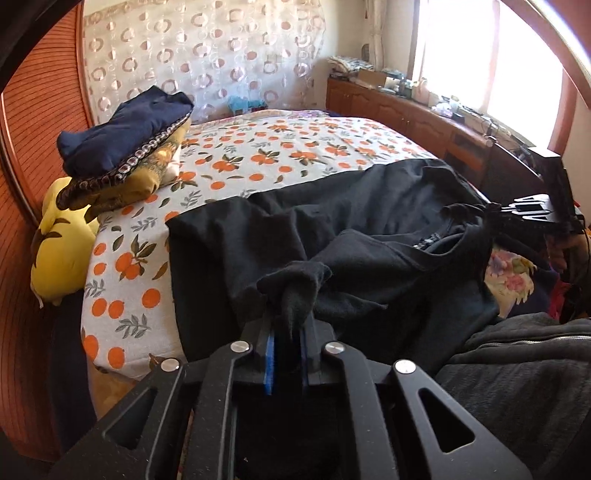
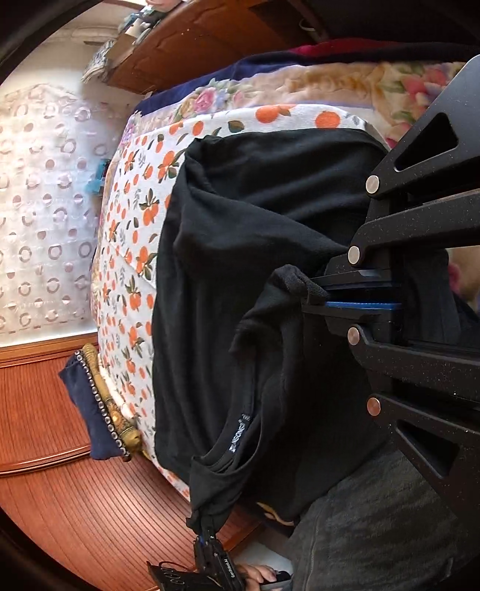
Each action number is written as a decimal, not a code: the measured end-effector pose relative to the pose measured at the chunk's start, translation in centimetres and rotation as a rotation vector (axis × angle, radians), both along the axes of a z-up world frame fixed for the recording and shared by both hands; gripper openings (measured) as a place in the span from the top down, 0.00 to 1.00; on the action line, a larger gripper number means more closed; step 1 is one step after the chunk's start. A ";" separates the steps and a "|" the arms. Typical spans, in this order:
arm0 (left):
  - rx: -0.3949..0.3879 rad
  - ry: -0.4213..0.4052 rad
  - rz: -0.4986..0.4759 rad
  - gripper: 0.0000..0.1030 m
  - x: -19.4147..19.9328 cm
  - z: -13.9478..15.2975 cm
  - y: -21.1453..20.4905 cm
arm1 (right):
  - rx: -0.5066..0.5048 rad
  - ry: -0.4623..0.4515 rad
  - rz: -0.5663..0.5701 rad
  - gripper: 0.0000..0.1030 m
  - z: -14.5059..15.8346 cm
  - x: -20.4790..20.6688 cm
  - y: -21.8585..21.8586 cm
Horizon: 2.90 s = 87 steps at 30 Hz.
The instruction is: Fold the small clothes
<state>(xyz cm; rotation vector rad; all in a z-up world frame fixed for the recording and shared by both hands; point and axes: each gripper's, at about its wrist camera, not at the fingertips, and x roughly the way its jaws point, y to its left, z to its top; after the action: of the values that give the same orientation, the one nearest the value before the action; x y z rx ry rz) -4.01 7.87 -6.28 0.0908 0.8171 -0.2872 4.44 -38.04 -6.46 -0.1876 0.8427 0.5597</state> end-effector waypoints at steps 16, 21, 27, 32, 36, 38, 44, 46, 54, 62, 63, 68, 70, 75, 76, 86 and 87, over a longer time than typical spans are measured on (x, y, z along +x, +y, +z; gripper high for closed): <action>-0.054 -0.058 0.113 0.31 0.9 1.6 3.8 | -0.052 -0.056 0.022 0.84 4.2 -2.3 -0.4; -0.058 -0.048 0.143 0.31 3.4 0.7 4.2 | -0.052 -0.082 0.001 0.73 4.9 -1.7 -1.0; -0.057 -0.054 0.146 0.31 6.6 0.2 4.1 | -0.045 -0.112 -0.066 0.59 4.9 0.3 -1.3; -0.029 -0.046 0.142 0.31 9.0 -0.4 3.8 | -0.034 -0.114 -0.116 0.57 3.4 3.8 -0.5; -0.017 -0.032 0.147 0.31 10.7 -1.1 3.9 | -0.028 -0.103 -0.162 0.57 2.2 6.8 0.1; -0.015 -0.023 0.155 0.31 11.3 -1.5 4.0 | -0.026 -0.088 -0.196 0.57 1.4 8.5 0.1; -0.014 -0.004 0.177 0.31 12.4 -2.4 4.6 | -0.027 -0.015 -0.289 0.57 -0.8 12.1 -0.3; -0.018 0.002 0.181 0.31 12.7 -2.5 4.7 | 0.003 0.004 -0.294 0.57 -1.1 12.7 -0.3; -0.033 0.018 0.219 0.31 13.5 -3.3 5.4 | 0.010 -0.092 -0.260 0.95 -0.9 12.5 -0.8; -0.023 0.034 0.252 0.31 13.6 -3.8 6.8 | -0.003 -0.070 -0.299 0.95 -1.7 12.1 -1.5; -0.024 0.037 0.256 0.31 13.7 -3.9 7.0 | -0.003 -0.075 -0.300 0.95 -1.6 12.2 -1.4; -0.052 0.041 0.251 0.34 13.5 -4.0 7.4 | -0.010 -0.161 -0.332 0.53 0.2 11.9 -1.7; -0.073 0.046 0.238 0.40 13.6 -4.1 7.3 | 0.015 -0.180 -0.331 0.38 0.5 11.8 -2.0; -0.078 0.049 0.224 0.44 13.9 -4.2 7.0 | -0.014 -0.140 -0.294 0.34 -1.3 13.1 -1.7; -0.076 0.049 0.224 0.44 13.9 -4.2 7.0 | -0.026 -0.130 -0.291 0.34 -1.7 13.5 -1.8; -0.052 0.051 0.198 0.52 13.6 -4.1 6.3 | 0.027 -0.022 -0.222 0.34 -3.0 14.9 -2.7; -0.053 0.053 0.199 0.52 13.7 -4.1 6.3 | 0.032 -0.018 -0.211 0.34 -2.9 14.8 -2.7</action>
<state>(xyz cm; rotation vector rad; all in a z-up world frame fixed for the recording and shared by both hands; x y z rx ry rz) 9.67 14.20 -10.35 -0.0482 0.8638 -0.1240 19.20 -40.77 -9.36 -0.0727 0.8239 0.3727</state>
